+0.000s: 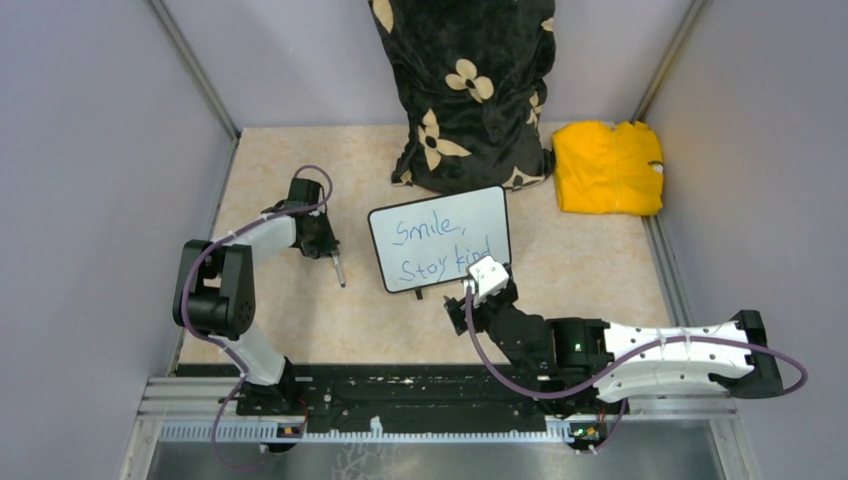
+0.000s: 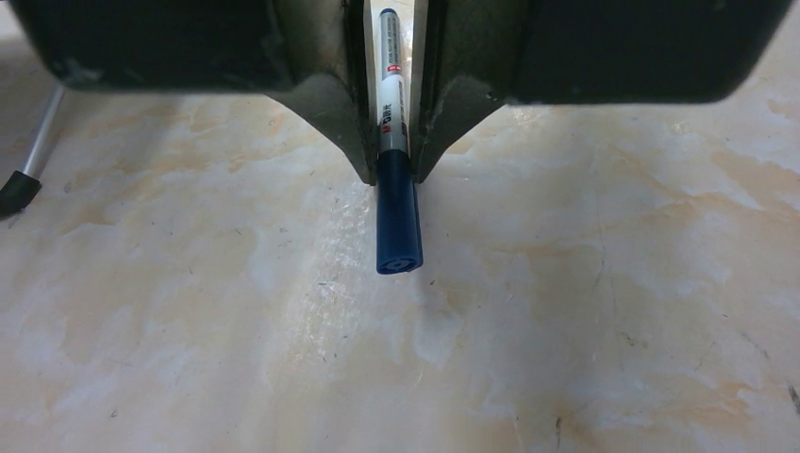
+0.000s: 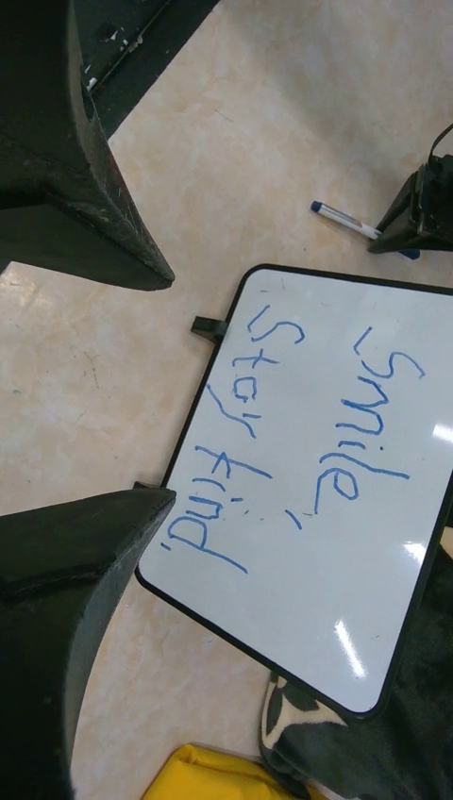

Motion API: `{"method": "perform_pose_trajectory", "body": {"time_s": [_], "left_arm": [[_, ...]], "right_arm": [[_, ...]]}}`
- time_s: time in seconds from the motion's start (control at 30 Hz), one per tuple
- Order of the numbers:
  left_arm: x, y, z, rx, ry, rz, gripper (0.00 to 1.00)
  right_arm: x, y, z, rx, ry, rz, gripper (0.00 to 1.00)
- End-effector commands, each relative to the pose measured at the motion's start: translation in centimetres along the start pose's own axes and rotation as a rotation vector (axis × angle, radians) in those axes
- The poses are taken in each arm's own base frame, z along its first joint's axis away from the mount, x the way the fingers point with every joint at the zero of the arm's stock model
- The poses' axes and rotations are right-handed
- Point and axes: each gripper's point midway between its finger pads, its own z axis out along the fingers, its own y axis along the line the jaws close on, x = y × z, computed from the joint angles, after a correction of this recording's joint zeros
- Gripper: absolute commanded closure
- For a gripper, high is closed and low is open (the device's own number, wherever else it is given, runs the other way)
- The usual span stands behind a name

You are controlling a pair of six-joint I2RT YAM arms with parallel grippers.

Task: Write a sentence on the whiteboard
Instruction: Place the whiteboard marker at the center of the board.

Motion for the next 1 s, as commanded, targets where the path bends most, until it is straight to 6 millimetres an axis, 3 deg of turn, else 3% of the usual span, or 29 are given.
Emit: {"method": "perform_pose_trajectory", "body": {"time_s": [0.0,0.5,0.8,0.97], "left_arm": [[2.2,0.9,1.3,-0.009,0.072,0.003,0.76],[1.6,0.6,0.6,0.008,0.042,0.021,0.53],[-1.0,-0.6,-2.0,0.055,-0.064,0.016,0.28],[-3.3,-2.3,-5.1,0.14,-0.179,0.005,0.17]], "right_arm": [[-1.7,-0.8,-0.3,0.025,-0.039,0.041,0.25],[-2.0,-0.9,-0.4,0.03,-0.035,0.056,0.26],[-1.8,-0.2,0.2,0.026,-0.028,0.049,0.25],[-1.8,1.1,1.5,0.018,-0.015,0.061,0.25]]}}
